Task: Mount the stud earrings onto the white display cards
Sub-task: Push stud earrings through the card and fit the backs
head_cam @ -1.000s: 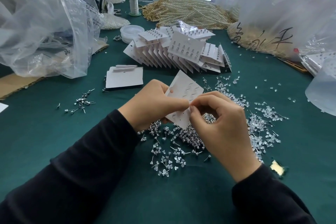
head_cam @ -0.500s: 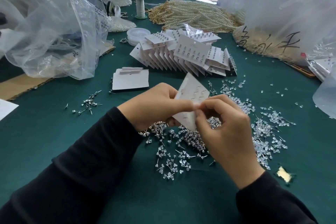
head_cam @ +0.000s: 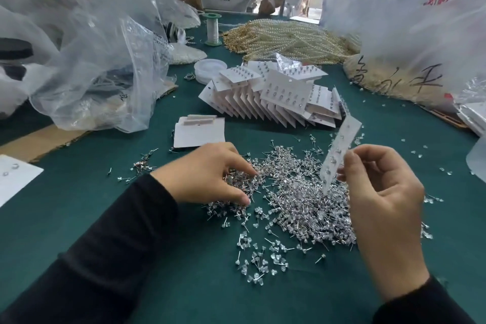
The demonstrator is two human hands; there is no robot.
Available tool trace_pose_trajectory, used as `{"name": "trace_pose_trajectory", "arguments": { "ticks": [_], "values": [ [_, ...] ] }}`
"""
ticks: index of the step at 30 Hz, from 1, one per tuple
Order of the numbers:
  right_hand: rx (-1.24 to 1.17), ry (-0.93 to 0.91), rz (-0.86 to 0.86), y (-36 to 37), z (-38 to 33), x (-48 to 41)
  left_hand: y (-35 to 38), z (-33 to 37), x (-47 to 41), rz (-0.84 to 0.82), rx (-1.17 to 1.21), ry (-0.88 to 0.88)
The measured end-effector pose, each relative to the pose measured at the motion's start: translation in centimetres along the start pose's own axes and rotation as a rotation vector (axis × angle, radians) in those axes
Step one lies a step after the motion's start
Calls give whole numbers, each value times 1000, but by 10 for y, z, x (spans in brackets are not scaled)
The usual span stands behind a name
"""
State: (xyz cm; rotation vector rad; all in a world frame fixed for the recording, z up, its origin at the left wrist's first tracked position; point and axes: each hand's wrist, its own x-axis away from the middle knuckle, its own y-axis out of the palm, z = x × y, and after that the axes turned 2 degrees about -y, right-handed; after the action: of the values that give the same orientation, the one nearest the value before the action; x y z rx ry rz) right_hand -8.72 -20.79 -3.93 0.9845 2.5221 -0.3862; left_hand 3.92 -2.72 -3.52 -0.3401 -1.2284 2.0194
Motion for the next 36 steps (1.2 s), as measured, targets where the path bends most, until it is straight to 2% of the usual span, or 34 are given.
{"name": "trace_pose_trajectory", "arguments": {
  "ticks": [5, 9, 12, 15, 17, 19, 21, 23, 25, 27, 28, 33, 36],
  "values": [
    [-7, -8, -29, -1, -1, 2, 7, -2, -1, 183, -83, 56],
    [-7, -12, -53, 0, -2, 3, -1, -3, 7, 359, 77, 39],
    [-15, -4, -60, -1, -3, 2, -1, 2, 12, 353, 328, 66],
    [-19, 6, -55, -2, -3, 2, 1, 6, 14, 258, 498, 116],
    [-23, 11, -52, -2, -3, 3, 0, 5, 14, 237, 574, 125],
    [-15, 11, -55, -3, -4, 3, -1, 5, 14, 290, 593, 109],
    [-6, 9, -59, -4, -4, 3, -2, 5, 15, 337, 524, 89],
    [-3, 8, -57, -4, -4, 3, -2, 5, 15, 303, 293, 83],
    [-3, 9, -52, -4, -3, 2, 5, 10, 16, 151, -26, 107],
    [-5, 13, -46, -5, -2, 2, 24, 19, 18, -19, -221, 56],
    [-4, 13, -45, -4, -2, 1, 35, 24, 20, -50, -283, 22],
    [-2, 25, -52, -4, 0, 1, 63, 41, 24, -108, -281, 62],
    [0, 26, -55, -5, -2, 1, 49, 44, 24, -126, -105, 195]
  ]
}}
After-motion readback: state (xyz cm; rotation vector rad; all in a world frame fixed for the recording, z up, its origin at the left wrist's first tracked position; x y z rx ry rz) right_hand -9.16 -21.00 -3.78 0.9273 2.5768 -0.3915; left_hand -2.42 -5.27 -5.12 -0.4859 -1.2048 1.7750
